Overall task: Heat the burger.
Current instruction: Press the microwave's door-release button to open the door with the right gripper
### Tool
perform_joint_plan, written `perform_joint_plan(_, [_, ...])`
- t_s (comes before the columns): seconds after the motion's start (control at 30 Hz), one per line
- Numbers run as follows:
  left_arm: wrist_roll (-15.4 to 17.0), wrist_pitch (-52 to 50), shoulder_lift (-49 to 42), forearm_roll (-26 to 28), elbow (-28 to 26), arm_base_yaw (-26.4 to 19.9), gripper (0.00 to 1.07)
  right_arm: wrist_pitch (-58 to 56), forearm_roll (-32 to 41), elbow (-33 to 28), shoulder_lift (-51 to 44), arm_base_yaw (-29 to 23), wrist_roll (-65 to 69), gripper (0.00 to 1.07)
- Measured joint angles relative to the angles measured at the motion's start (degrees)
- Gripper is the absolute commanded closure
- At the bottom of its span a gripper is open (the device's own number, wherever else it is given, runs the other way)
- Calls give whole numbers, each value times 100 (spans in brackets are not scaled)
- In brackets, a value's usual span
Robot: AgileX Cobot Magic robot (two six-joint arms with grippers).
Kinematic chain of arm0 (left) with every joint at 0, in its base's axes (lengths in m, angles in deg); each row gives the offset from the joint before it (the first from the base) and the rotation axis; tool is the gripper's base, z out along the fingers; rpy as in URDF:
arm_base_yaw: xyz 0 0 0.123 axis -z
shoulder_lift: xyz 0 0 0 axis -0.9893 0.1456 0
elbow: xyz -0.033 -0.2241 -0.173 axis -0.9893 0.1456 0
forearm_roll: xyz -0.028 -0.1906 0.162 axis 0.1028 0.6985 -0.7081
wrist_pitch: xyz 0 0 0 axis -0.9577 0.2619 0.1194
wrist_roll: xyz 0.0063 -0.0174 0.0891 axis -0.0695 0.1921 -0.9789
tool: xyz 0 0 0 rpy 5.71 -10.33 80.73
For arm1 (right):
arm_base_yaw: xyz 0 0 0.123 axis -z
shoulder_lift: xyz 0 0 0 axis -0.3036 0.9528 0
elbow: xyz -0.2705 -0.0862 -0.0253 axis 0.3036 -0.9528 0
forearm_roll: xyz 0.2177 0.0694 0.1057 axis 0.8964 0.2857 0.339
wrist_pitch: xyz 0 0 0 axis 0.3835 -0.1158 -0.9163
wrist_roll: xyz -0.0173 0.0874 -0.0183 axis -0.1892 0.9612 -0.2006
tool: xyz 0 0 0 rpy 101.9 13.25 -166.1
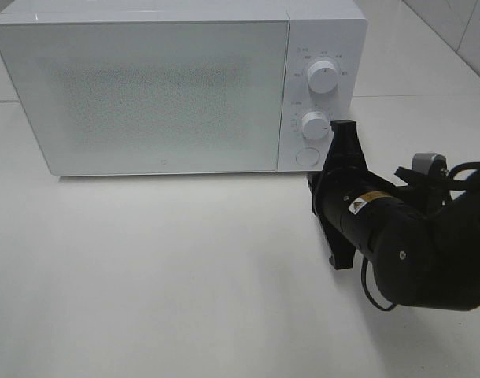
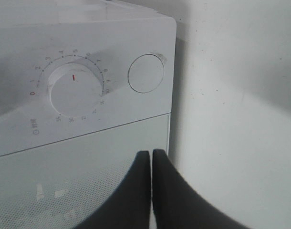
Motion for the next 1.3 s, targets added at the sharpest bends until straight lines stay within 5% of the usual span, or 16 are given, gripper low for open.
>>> perform_joint_plan(0.67, [0, 0, 0, 0, 0, 0, 7, -493, -361, 1283, 1060, 911, 115, 107])
perform_joint_plan(1.3, [0, 0, 0, 0, 0, 0, 7, -779, -476, 1925, 1547, 1186, 97, 107])
